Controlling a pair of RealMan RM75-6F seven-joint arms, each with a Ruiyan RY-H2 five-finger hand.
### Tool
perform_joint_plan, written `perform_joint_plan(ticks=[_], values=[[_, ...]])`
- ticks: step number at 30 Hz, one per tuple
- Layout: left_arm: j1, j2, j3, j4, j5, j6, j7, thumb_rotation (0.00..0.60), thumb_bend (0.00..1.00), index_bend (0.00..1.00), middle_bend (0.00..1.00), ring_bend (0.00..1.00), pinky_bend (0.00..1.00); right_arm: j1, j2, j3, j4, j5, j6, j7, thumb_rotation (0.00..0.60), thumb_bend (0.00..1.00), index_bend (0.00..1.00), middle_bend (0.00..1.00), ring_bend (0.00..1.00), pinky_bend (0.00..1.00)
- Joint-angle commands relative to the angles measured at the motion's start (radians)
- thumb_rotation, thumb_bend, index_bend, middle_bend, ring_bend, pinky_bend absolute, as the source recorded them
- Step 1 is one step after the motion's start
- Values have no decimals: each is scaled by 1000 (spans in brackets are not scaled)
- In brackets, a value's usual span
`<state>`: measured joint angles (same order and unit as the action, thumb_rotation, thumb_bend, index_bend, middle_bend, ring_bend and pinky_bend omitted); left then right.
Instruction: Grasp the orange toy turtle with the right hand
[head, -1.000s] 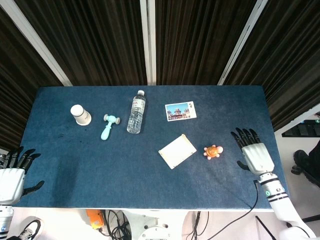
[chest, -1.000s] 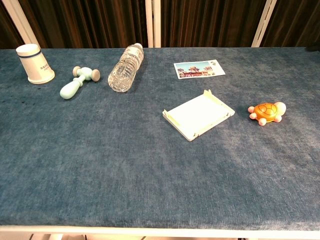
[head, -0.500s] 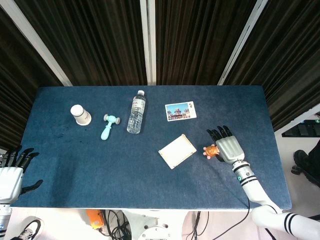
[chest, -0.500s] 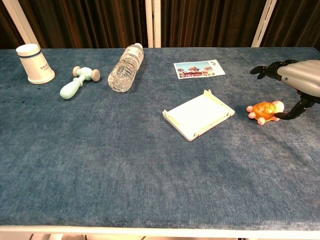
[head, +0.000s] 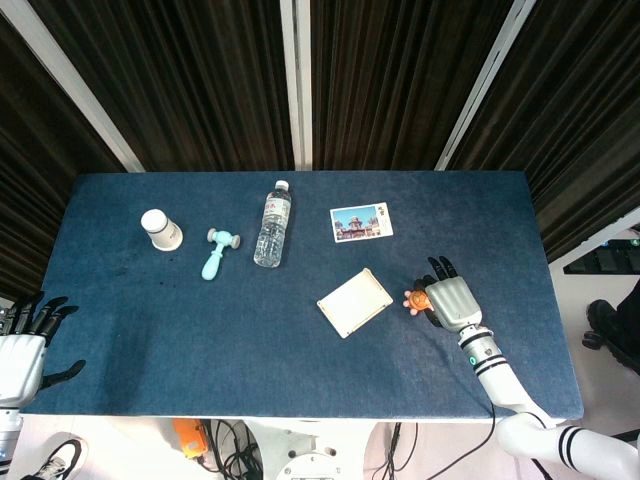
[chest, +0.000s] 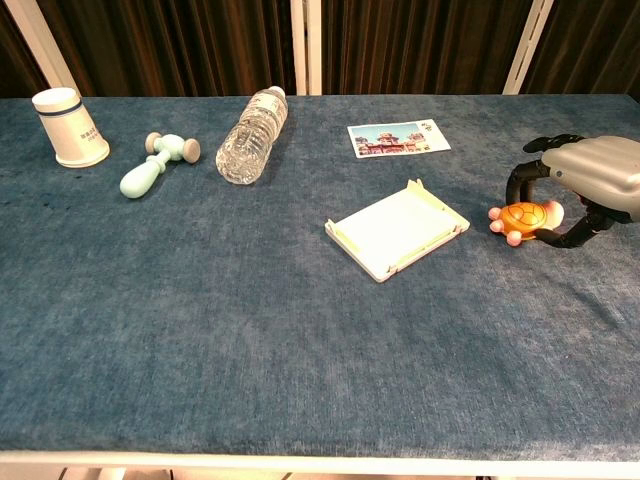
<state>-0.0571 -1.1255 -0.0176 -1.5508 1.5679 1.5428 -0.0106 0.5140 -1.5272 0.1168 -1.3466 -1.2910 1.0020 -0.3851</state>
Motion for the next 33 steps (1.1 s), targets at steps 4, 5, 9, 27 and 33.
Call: perform_joint_plan(ticks=[4,5,9,27,33], values=[[-1,-1,3,13,7,2,-35,600,112,220,137,0,50,-12,-31,-5,23,-25,58,11,600,411,876,765,225,0],[-1,0,4,13,7,1,-37,600,111,220,137,0,50,-14,-38,-9,33,-33,69,14,600,424,915,795,249,0],[-3,-1,4,13,4,-4,-36,600,112,220,138,0,49,-16,-52,-28,68,-57,78,18,600,461,1000,937,387,0],[-1,-2,6,11,3,-2,-29,600,112,220,137,0,50,-31,32,-50,-30,-51,66,13,600,123,224,283,19,0],[0,-1,6,10,5,2,-31,600,112,222,137,0,50,-34,28,-57,-22,-77,86,26,600,196,356,370,34,0]])
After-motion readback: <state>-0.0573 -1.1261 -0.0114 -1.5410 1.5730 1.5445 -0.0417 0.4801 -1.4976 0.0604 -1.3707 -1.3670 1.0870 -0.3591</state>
